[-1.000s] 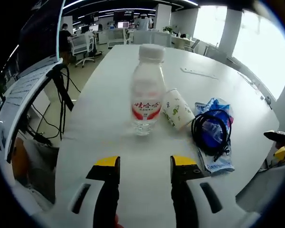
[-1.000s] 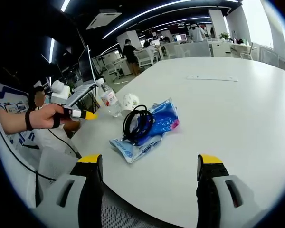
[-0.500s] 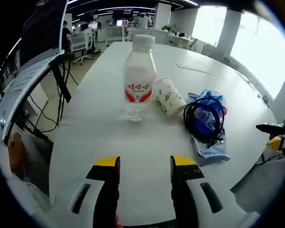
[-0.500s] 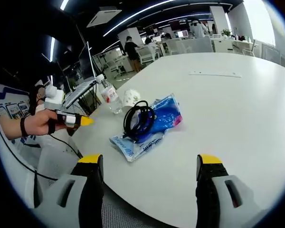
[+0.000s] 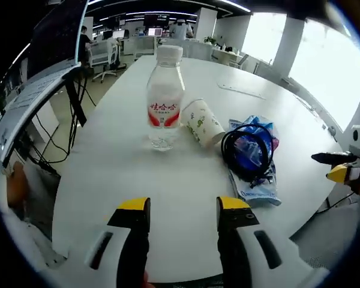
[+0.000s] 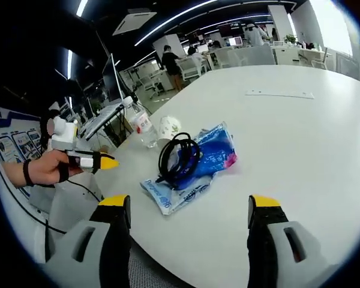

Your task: Arrange the tabletop items into an orderly group along one side of the table until the central work area is clear of visible clutter.

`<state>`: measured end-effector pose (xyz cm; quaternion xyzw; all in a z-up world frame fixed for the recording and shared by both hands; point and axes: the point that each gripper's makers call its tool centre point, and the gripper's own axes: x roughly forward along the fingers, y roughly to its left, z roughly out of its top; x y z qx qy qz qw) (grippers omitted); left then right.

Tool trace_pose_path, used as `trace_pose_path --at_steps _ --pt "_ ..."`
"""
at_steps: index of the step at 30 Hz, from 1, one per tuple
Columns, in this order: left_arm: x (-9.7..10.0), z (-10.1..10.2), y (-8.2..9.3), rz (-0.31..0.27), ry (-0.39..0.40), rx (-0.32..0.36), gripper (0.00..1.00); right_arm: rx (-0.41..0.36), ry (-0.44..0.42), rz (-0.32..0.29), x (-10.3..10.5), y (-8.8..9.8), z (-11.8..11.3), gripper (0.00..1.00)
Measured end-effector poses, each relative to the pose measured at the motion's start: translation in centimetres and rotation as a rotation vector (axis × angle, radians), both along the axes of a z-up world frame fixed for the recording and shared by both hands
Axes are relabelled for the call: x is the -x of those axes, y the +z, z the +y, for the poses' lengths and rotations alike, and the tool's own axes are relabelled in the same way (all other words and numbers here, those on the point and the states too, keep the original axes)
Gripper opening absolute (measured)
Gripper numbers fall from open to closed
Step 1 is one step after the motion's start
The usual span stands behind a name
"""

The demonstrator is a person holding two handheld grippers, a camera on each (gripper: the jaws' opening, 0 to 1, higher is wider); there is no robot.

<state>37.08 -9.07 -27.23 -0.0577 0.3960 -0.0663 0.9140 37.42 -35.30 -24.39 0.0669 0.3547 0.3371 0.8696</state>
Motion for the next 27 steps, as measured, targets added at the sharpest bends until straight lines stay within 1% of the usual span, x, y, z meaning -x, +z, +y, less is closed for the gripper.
trace_pose_path --at_steps 2,5,9,13,20,27 --pt "-0.3 -0.3 0.6 -0.027 -0.008 0.009 0.44 0.007 0.013 -0.003 -0.4 0.1 0.1 0.80" --pt "-0.6 -0.6 1.0 -0.049 -0.023 0.007 0.44 0.010 0.031 -0.008 -1.1 0.3 0.5 0.80" --pt "-1.0 -1.1 1.9 -0.095 -0.034 0.034 0.45 0.006 0.051 -0.016 -2.0 1.0 1.3 0.80" --pt "-1.1 -1.4 2.2 -0.117 -0.046 0.034 0.46 0.009 0.077 -0.022 -2.9 1.4 2.4 0.79" --pt "-1.2 -1.0 2.5 -0.132 -0.050 0.027 0.46 0.025 0.135 -0.026 -3.9 1.6 4.3 0.78" --pt "-0.5 0.0 2.5 -0.135 -0.022 0.037 0.46 0.001 0.167 -0.024 -5.8 2.0 6.7 0.76"
